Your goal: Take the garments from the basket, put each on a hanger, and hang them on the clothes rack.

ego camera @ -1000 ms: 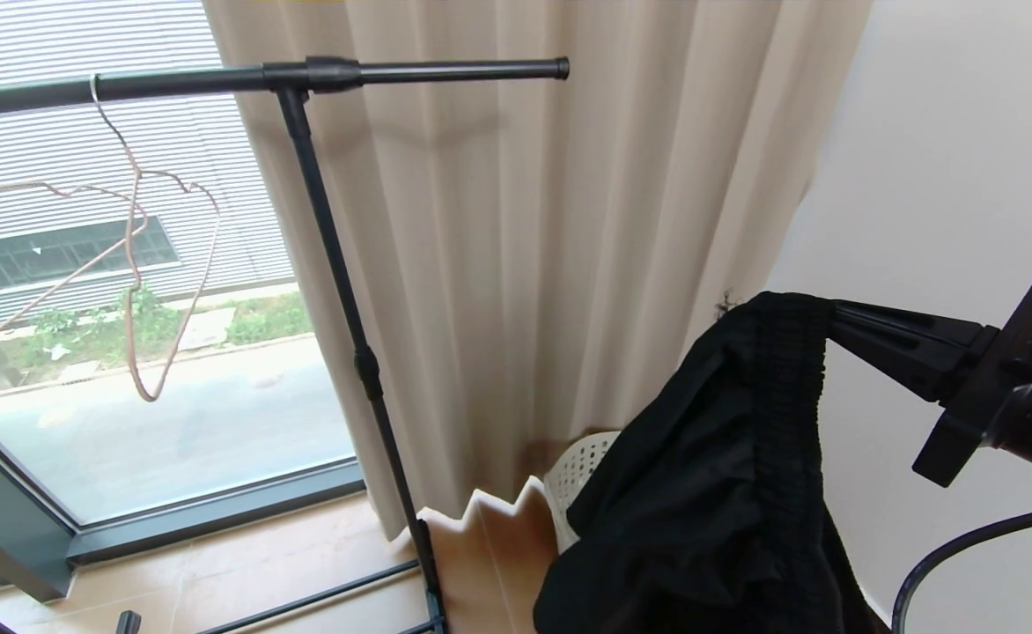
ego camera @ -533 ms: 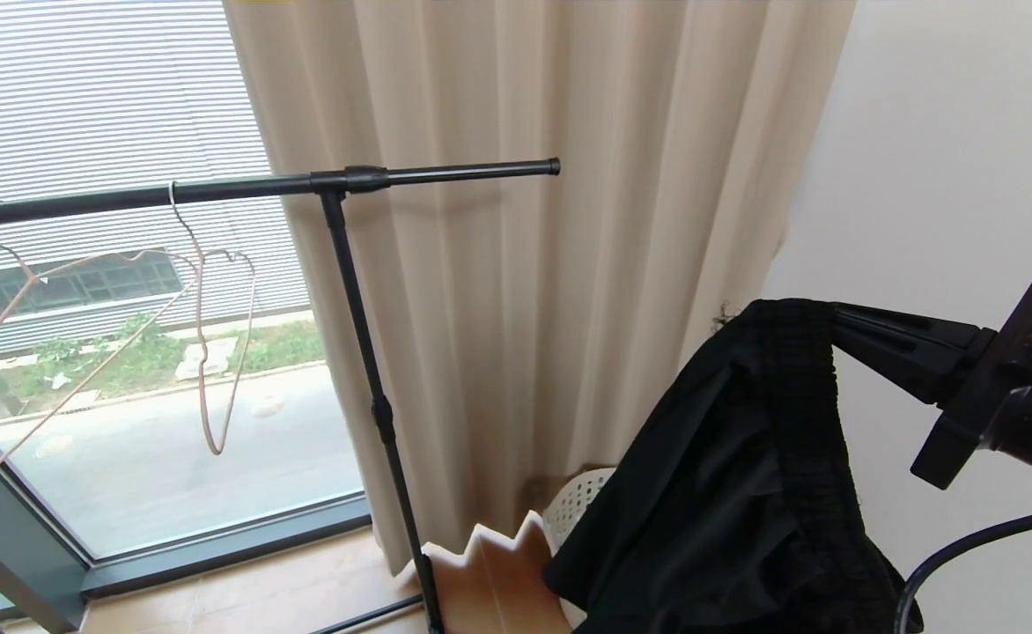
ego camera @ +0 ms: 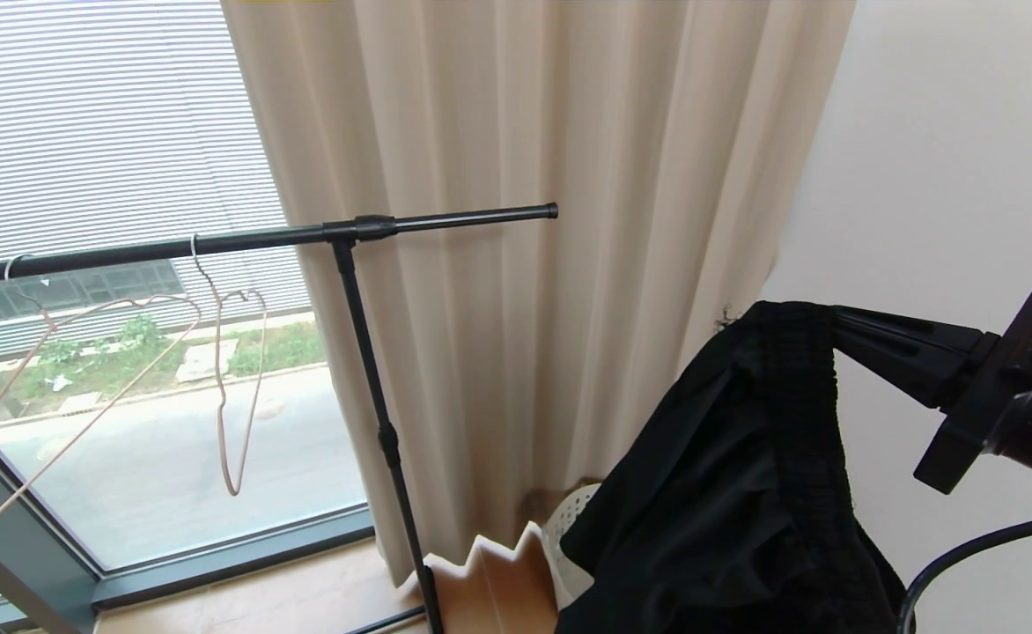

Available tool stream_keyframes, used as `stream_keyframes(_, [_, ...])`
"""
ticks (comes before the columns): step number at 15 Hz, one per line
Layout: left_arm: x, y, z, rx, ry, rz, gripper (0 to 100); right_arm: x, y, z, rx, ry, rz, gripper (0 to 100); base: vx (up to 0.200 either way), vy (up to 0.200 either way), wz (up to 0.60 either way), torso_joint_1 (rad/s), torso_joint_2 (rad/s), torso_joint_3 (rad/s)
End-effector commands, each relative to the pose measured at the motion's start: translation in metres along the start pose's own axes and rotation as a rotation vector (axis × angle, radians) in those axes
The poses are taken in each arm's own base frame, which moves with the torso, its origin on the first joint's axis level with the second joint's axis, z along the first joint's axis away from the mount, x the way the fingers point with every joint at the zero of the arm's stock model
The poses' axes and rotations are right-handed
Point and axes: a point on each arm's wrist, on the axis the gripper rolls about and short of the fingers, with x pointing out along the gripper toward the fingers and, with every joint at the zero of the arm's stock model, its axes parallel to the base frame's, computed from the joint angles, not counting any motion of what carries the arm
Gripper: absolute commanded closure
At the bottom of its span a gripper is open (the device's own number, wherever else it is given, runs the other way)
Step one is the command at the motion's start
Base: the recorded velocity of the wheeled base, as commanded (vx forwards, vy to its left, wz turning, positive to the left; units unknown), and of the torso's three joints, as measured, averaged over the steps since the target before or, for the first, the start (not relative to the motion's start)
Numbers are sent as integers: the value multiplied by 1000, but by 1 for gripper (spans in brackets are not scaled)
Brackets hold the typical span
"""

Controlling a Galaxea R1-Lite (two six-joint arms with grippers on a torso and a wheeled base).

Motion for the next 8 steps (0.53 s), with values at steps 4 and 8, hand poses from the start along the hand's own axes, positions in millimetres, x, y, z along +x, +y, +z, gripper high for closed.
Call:
stream_keyframes(4, [0,0,0,2,0,0,0,1,0,-1,-1,6,-5,100,0,0,0,121,-271,-141])
stream_keyframes(8, [0,0,0,2,0,0,0,0,0,-2,-2,8,-4,100,0,0,600,11,-14,-11])
